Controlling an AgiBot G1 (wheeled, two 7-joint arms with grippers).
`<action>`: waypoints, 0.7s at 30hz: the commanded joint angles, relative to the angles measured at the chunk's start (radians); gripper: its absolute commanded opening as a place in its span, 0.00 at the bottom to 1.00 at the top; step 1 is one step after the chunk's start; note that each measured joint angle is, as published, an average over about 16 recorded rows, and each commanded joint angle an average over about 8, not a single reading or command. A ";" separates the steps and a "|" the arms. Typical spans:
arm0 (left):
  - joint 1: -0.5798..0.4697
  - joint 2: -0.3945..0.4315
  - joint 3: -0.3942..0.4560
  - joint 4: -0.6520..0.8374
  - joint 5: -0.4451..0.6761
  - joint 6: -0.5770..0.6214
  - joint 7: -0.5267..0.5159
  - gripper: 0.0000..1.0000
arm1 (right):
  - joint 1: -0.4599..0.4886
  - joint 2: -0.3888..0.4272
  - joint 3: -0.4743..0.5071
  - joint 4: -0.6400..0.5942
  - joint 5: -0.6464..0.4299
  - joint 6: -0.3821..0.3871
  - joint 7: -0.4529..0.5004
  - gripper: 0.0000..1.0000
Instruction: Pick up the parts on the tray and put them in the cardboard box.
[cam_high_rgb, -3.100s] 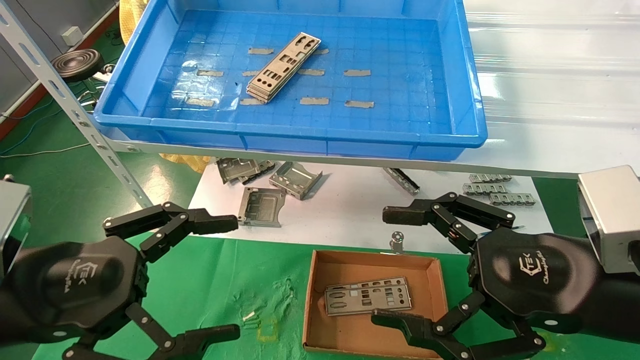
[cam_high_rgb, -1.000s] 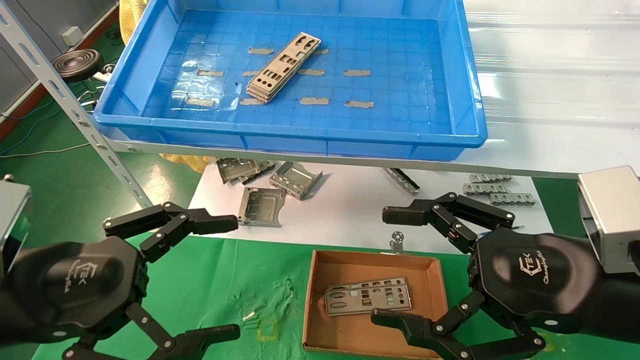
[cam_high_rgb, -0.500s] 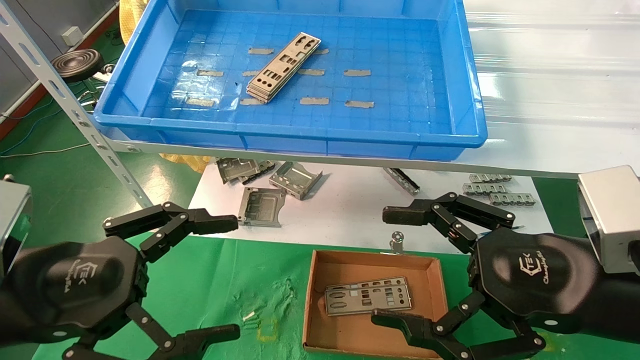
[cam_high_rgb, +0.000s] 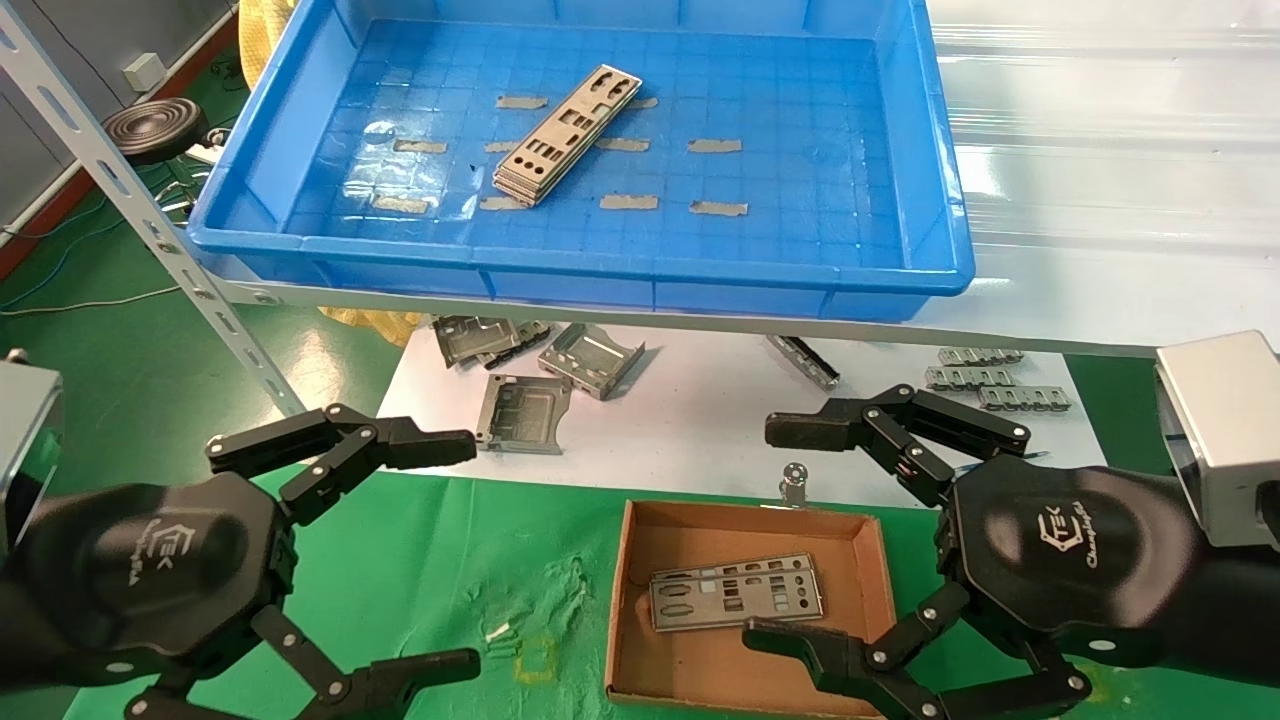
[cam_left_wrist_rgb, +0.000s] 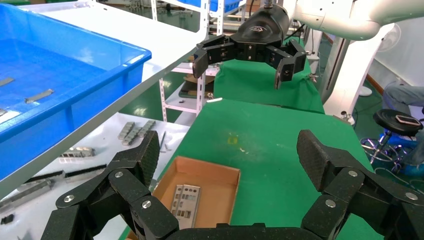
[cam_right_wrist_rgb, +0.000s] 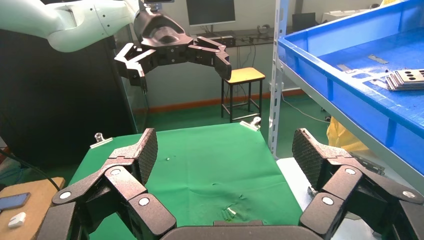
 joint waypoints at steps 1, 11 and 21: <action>0.000 0.000 0.000 0.000 0.000 0.000 0.000 1.00 | 0.000 0.000 0.000 0.000 0.000 0.000 0.000 1.00; 0.000 0.000 0.000 0.000 0.000 0.000 0.000 1.00 | 0.000 0.000 0.000 0.000 0.000 0.000 0.000 0.48; 0.000 0.000 0.000 0.000 0.000 0.000 0.000 1.00 | 0.000 0.000 0.000 0.000 0.000 0.000 0.000 0.00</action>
